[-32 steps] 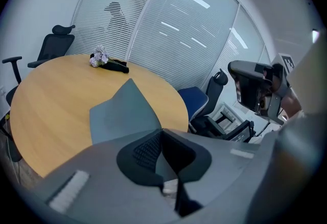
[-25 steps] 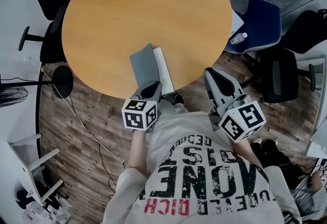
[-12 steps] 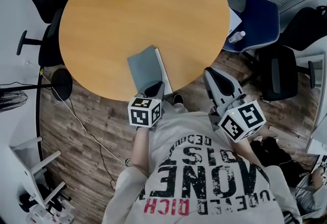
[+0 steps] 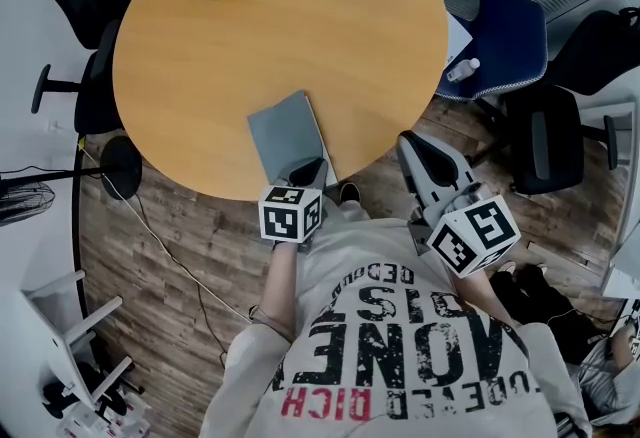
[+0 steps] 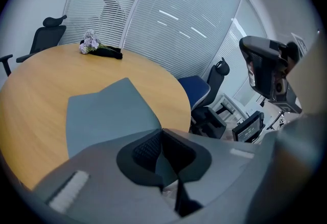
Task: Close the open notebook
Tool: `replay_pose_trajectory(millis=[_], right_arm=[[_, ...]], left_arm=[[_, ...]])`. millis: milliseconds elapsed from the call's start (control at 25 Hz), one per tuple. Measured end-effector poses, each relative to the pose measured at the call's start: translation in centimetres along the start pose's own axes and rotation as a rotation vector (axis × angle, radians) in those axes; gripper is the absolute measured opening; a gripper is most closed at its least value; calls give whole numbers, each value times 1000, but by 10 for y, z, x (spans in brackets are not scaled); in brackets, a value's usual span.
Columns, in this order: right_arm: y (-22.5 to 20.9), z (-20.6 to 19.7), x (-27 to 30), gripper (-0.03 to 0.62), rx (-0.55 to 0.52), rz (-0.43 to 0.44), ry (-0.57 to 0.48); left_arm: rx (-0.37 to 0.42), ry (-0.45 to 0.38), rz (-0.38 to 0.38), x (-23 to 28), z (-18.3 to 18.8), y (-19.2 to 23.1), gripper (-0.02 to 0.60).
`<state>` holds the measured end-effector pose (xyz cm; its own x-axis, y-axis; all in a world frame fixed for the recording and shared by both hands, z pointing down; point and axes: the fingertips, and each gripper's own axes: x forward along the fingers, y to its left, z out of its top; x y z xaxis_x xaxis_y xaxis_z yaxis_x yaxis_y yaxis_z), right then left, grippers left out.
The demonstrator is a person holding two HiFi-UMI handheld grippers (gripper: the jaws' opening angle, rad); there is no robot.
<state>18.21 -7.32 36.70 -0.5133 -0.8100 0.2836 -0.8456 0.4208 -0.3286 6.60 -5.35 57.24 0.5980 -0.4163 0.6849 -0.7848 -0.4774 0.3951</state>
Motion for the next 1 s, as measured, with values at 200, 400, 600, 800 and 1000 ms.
replay_pose_trajectory(millis=[200,400,600,800,1000], right_arm=[[-3,0,-1,20,6,-12,1],[-8,-2,-4,20,14,-30,2],[-14,-2,-8,20,20,-47,-4],[-14,-1,-9,20,23,-54,-5],[-14,-3,-12,20,27,-60,-7]], left_arm=[[-11,14,-12,9,-4,0,21],[-19,25,-20,18,-7,1,25],[-16,42,-14,23,-10,1,26],[-13,69,3,28,-13,3,28],[2,123,52,36,-20,6,31]])
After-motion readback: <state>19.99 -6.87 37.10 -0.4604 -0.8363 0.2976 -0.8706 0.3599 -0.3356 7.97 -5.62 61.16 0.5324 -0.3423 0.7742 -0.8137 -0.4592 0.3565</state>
